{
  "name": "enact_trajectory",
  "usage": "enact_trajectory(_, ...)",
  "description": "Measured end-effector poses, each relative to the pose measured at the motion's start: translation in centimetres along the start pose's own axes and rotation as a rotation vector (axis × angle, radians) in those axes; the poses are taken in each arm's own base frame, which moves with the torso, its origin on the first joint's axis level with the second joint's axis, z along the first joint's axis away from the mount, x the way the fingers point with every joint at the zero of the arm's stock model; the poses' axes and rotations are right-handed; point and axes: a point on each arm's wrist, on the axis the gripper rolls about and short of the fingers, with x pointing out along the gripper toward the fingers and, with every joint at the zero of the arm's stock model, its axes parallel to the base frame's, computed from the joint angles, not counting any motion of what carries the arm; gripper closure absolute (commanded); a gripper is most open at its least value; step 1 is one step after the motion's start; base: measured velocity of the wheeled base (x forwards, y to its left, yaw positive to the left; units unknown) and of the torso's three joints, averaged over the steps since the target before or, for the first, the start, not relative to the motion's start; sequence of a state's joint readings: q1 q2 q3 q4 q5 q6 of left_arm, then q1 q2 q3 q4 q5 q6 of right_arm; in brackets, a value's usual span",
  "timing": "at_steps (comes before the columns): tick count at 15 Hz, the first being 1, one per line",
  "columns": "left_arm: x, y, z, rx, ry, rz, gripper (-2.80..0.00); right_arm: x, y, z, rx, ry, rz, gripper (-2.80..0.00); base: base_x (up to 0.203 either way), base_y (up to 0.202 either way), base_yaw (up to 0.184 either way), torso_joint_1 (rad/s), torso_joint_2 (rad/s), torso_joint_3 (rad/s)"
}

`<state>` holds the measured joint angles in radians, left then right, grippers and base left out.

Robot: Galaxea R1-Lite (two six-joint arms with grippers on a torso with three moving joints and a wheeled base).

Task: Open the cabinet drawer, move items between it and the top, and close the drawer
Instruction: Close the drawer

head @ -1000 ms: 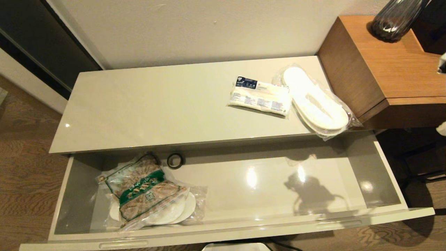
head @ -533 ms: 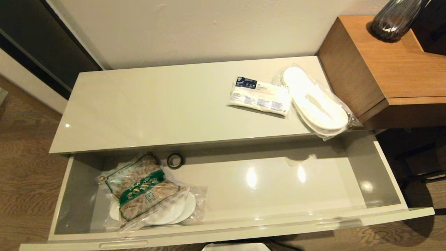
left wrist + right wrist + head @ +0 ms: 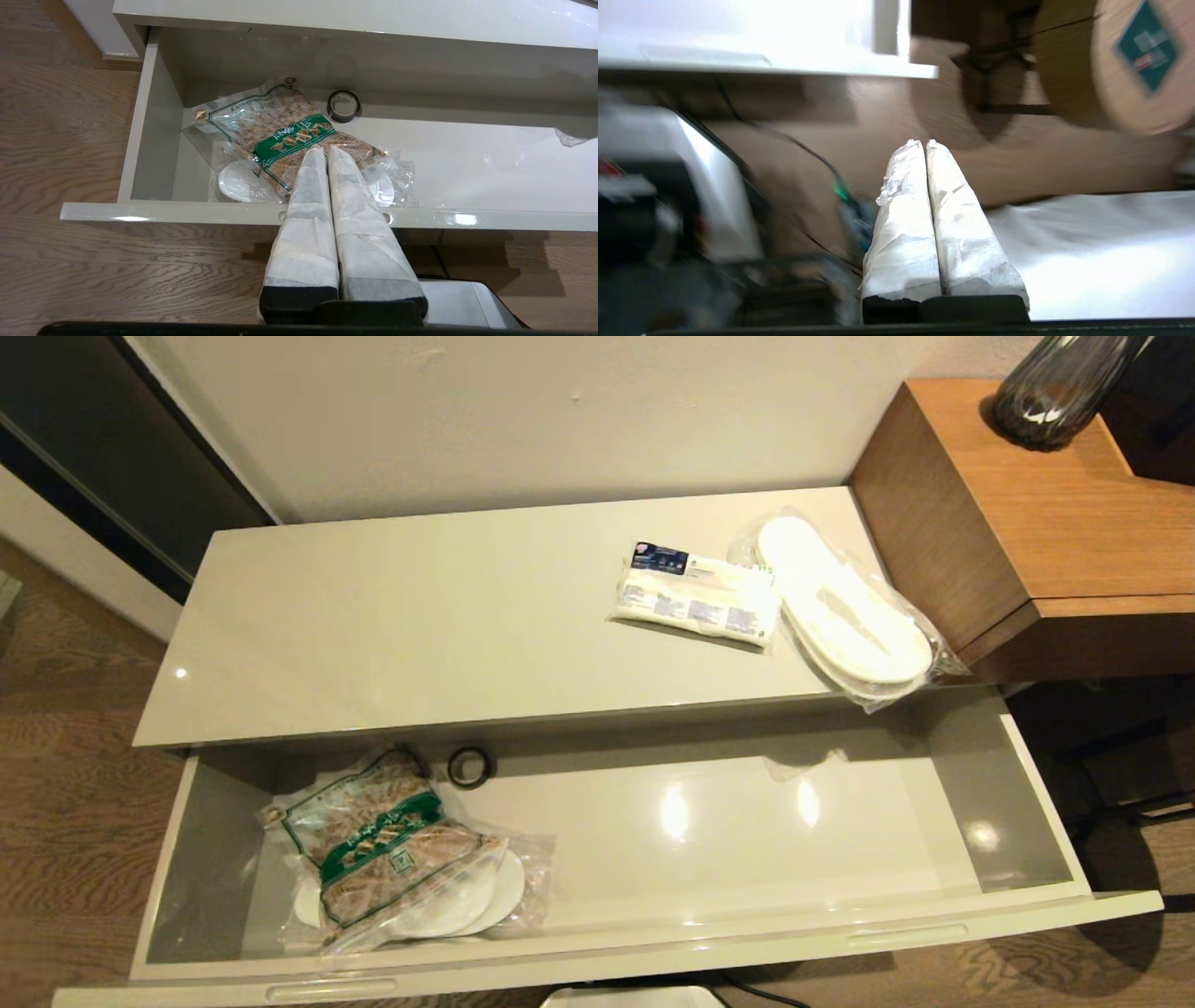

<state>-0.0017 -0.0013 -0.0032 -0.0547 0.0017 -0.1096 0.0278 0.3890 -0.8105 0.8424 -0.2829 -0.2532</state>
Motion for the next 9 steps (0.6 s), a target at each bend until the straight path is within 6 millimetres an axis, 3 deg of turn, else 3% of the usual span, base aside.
enact_trajectory(3,0.0,0.0,0.0,0.000,0.000,0.000,0.00,1.0,0.8,-2.5,0.158,-0.010,0.016,0.00,0.000,0.000,0.000,0.000,0.00,0.000)
enact_trajectory(6,0.0,0.0,0.0,0.000,0.000,0.000,0.00,2.7,1.6,-3.6,0.162,-0.029,0.031,0.00,0.000,0.000,0.000,0.000,0.00,0.000)
enact_trajectory(9,0.0,0.0,0.0,0.000,0.000,0.000,0.00,5.8,3.0,-4.7,0.119,-0.113,0.022,0.00,0.000,0.000,0.000,0.000,0.00,0.000)
